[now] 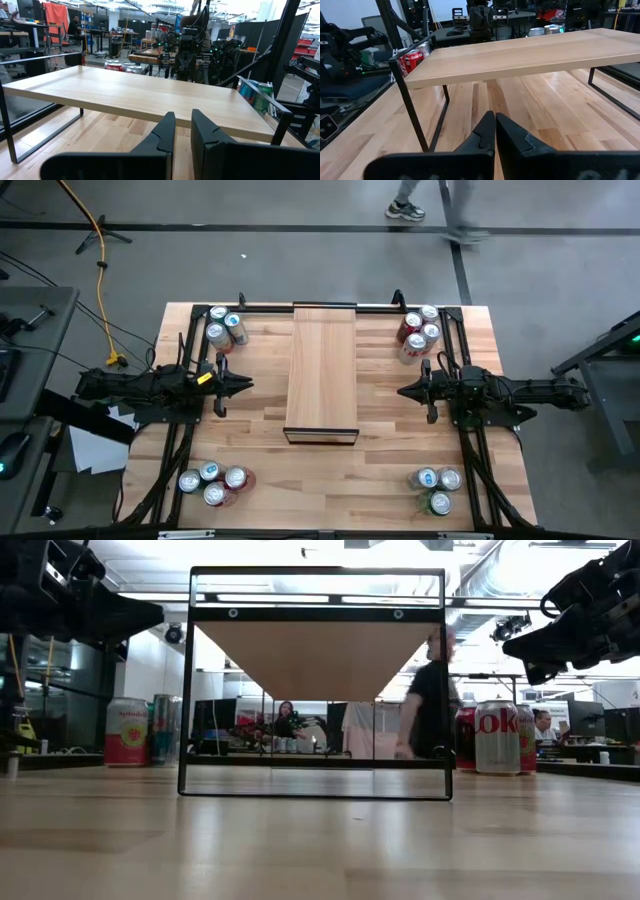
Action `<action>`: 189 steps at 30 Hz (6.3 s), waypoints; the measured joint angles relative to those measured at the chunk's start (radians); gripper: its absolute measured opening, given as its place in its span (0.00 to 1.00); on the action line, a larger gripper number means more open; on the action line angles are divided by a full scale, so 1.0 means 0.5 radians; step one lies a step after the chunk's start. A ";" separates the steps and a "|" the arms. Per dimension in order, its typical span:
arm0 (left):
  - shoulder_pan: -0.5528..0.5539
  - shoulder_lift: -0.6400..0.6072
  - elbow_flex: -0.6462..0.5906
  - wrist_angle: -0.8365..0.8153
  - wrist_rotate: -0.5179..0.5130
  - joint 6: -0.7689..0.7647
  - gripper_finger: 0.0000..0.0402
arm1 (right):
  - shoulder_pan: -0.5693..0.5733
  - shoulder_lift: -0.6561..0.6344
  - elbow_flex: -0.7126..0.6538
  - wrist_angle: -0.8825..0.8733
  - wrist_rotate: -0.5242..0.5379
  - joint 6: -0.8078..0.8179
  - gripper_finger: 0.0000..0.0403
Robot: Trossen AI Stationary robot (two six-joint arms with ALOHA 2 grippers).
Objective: Place canned beverage on shelf
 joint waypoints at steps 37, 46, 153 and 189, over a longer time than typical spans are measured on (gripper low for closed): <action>0.001 -0.001 0.000 0.000 0.000 0.000 0.01 | 0.000 0.000 0.001 0.000 0.000 0.001 0.00; 0.000 0.000 0.000 0.001 0.000 0.000 0.01 | 0.000 0.000 0.001 0.000 0.000 0.001 0.00; 0.001 0.000 0.000 0.000 0.000 0.000 0.01 | 0.000 0.000 0.000 0.000 0.000 -0.002 0.00; 0.006 0.539 0.719 0.171 -0.598 0.071 0.38 | 0.000 0.000 0.000 0.000 0.000 -0.002 0.00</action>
